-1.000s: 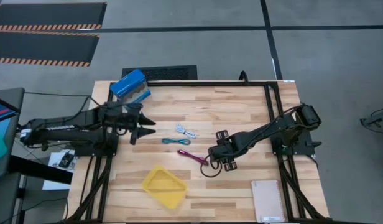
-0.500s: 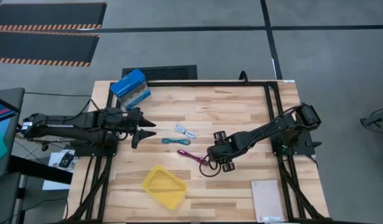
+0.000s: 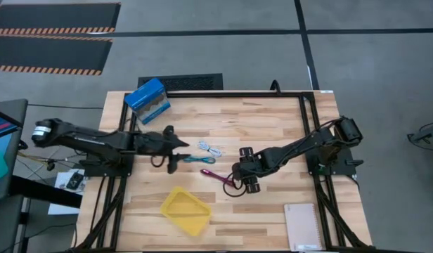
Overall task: Pick and place USB-C Cables
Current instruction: Put the blue black charger cable into the yellow transparent bin
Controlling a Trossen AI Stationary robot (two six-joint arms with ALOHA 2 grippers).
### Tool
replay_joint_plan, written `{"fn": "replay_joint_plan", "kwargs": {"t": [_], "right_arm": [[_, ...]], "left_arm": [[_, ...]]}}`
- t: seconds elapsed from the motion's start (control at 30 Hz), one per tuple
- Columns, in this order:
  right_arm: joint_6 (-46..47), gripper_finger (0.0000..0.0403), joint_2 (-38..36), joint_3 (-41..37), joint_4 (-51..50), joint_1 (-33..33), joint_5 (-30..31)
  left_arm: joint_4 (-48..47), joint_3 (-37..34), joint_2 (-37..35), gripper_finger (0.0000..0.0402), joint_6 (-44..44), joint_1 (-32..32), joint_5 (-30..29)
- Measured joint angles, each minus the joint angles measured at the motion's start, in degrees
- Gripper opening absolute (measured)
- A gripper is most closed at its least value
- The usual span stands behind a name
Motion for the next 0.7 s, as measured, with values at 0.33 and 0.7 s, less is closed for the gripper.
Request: {"fn": "replay_joint_plan", "kwargs": {"t": [0.33, 0.7], "right_arm": [[1.08, 0.0233, 0.00, 0.00, 3.36, 0.02, 0.02], [2.30, 0.0233, -0.02, 0.00, 5.69, -0.07, 0.05]], "left_arm": [[4.18, -1.58, 13.95, 0.0197, 4.81, 3.59, 1.66], [11.71, -1.68, 25.96, 0.0197, 8.57, 3.80, 3.48]]}}
